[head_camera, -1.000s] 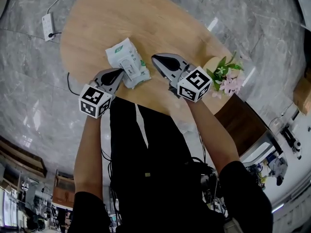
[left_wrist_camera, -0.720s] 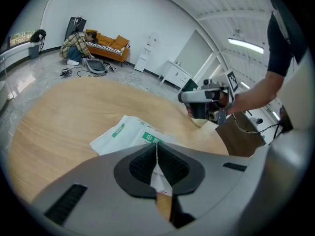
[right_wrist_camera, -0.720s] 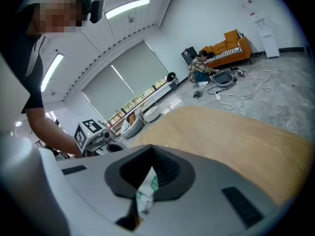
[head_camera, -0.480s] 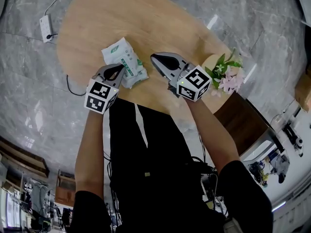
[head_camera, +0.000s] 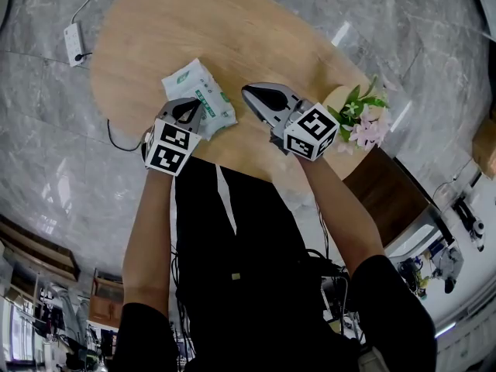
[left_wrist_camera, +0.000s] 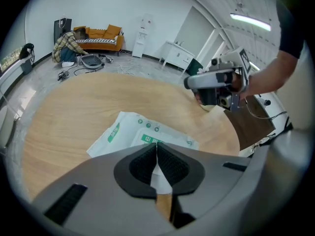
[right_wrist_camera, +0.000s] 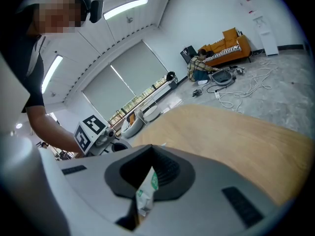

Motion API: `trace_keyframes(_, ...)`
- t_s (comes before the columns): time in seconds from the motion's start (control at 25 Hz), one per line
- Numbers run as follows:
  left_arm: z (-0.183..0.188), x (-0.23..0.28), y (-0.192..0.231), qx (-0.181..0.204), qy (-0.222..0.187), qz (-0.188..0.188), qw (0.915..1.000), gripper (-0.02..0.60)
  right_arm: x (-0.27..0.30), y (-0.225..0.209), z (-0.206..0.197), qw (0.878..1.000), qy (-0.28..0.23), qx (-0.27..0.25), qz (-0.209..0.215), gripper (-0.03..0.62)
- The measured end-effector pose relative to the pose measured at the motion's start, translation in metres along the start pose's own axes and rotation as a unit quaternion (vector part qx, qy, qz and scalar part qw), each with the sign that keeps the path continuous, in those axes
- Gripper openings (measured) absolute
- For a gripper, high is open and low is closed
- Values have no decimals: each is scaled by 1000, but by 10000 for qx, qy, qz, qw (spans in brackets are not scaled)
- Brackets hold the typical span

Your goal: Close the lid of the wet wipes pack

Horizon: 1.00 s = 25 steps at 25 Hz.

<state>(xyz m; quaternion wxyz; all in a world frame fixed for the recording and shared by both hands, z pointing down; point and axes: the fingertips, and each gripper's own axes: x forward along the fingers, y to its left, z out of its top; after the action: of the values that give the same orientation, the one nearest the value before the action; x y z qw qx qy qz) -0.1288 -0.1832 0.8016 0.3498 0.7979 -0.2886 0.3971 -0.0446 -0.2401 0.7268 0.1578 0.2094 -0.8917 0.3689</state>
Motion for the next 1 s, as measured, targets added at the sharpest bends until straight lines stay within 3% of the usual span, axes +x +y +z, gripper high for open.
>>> trace_keyframes(0.2,0,4,-1,310,416,228,9984,18,0,-1,-1,10000,18,3,21,11)
trace_keyframes(0.6,-2,11,2,371,1120,305,9925,18,-3,-8,-1,10000,-21,69,-12,11)
trace_keyframes(1.0,-1,12,1,363,1213,233,9917,18,-7,-9,-2,9999,-90,87,-30,11)
